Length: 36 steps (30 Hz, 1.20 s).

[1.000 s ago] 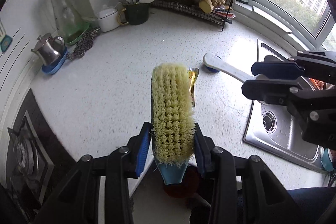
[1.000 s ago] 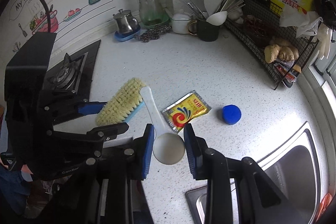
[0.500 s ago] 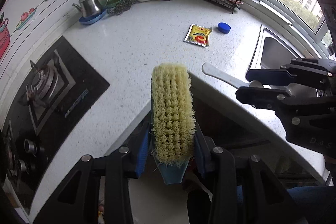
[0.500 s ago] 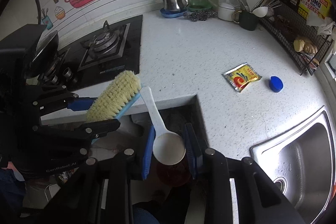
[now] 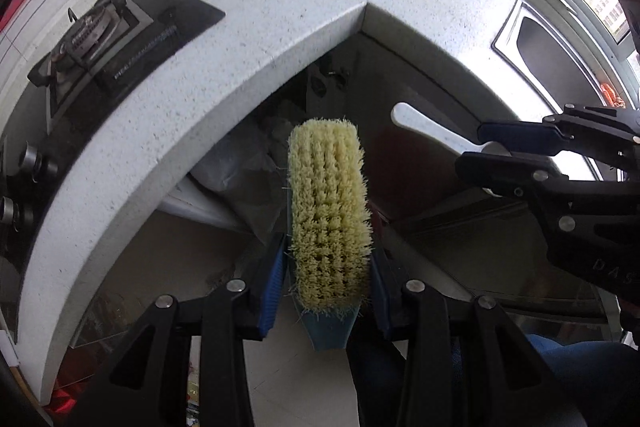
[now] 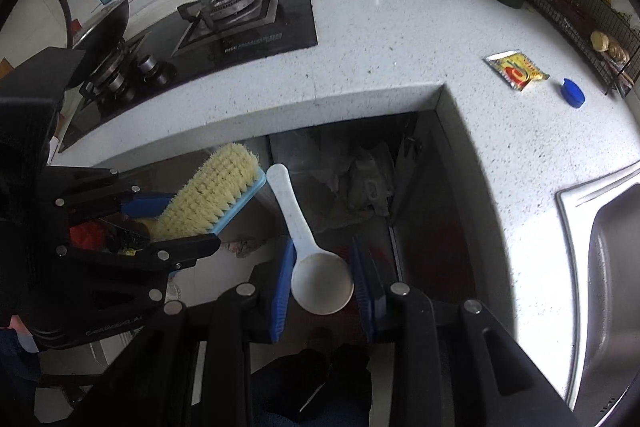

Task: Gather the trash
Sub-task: 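Carry the scrub brush and white scoop down to the red bucket, then open the left gripper to drop the brush into the red bucket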

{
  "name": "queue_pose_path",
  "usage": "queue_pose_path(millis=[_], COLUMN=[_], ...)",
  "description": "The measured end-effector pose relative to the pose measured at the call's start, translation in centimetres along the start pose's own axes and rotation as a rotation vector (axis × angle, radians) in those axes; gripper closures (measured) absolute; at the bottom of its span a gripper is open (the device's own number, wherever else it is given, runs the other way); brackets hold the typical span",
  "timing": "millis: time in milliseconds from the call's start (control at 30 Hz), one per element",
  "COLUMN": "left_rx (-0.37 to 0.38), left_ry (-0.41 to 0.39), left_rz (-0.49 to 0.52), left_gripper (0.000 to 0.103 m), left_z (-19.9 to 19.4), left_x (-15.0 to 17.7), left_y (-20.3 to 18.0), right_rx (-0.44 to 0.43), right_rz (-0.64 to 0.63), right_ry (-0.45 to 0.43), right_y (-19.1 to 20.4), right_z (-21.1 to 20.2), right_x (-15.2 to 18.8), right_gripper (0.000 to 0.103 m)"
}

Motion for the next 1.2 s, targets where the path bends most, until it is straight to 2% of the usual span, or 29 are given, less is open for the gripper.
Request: queue_pose_path(millis=[100, 333, 767, 867, 1067, 1100, 1133, 1200], left_rx=[0.018, 0.044, 0.142, 0.155, 0.186, 0.182, 0.18, 0.184], left_ry=[0.042, 0.106, 0.215, 0.247, 0.245, 0.243, 0.242, 0.223], left_rz=[-0.022, -0.004, 0.012, 0.031, 0.066, 0.07, 0.069, 0.067], left_gripper=[0.067, 0.067, 0.067, 0.067, 0.067, 0.06, 0.048, 0.033], left_z=[3.0, 10.4, 25.8, 28.7, 31.9, 32.3, 32.6, 32.7], left_x=[1.2, 3.0, 4.1, 4.1, 3.4, 3.3, 3.1, 2.8], left_y=[0.5, 1.2, 1.0, 0.5, -0.4, -0.5, -0.6, -0.8], right_rx=[0.001, 0.012, 0.046, 0.065, 0.095, 0.098, 0.101, 0.101], right_rz=[-0.001, 0.029, 0.103, 0.093, 0.101, 0.107, 0.114, 0.12], right_ry=[0.036, 0.068, 0.128, 0.127, 0.139, 0.145, 0.147, 0.159], right_y=[0.4, -0.1, -3.8, -4.7, -6.6, -6.9, -7.2, -7.5], right_z=[2.6, 8.7, 21.4, 22.9, 24.4, 24.5, 24.6, 24.9], right_x=[1.3, 3.9, 7.4, 7.8, 9.3, 9.5, 9.7, 10.2], right_gripper=[0.076, 0.076, 0.076, 0.076, 0.076, 0.076, 0.076, 0.076])
Point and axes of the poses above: each gripper's, at about its wrist camera, not at the fingertips, and z roughly the way its jaws point, y to its left, x to its underside, the point moved 1 cm from there along z, roughly the way its jaws point, and after that the axes turned 5 degrees about x, right-handed, at the moved point
